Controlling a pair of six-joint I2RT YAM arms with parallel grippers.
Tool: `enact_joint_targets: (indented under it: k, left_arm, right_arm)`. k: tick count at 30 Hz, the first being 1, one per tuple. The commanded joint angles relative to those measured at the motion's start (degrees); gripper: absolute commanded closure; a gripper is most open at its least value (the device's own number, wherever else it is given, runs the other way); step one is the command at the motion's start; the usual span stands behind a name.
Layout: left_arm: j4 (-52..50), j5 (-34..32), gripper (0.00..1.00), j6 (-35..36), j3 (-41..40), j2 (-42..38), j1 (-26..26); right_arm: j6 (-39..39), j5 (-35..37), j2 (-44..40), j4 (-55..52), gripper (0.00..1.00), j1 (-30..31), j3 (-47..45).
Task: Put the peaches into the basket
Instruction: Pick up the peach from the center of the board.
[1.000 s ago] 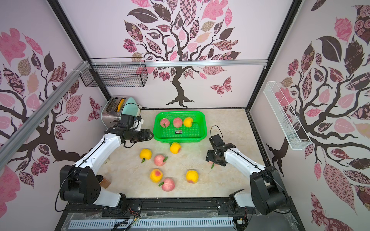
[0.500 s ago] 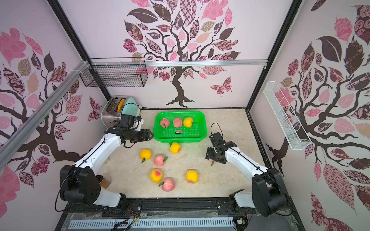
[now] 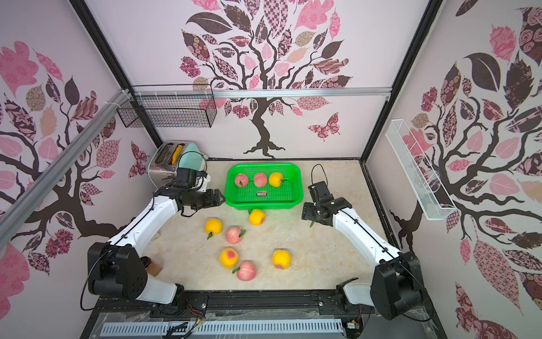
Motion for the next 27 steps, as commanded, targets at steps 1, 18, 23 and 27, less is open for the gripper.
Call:
enact_joint_targets:
  k: [1,18,23,27]
  left_arm:
    - [0.3,0.9,0.18,0.7,-0.1,-0.7,0.3]
    - [-0.7,0.0,0.18,0.9,0.5,-0.8,0.4]
    - [-0.7,0.1,0.18,0.8,0.3,-1.2,0.3]
    - [-0.6,0.3,0.18,0.6,0.2,-1.2,0.3]
  right_arm:
    - [-3.1,1.5,1.6,1.1,0.62,-0.2,4.9]
    - [-7.8,-10.8,32.9,2.3,0.59,-0.3,39.6]
    - [-6.8,-12.5,41.2,4.3,0.58,-0.4,46.2]
    - [-7.4,-13.0,46.9,2.0,0.57,-0.3,52.0]
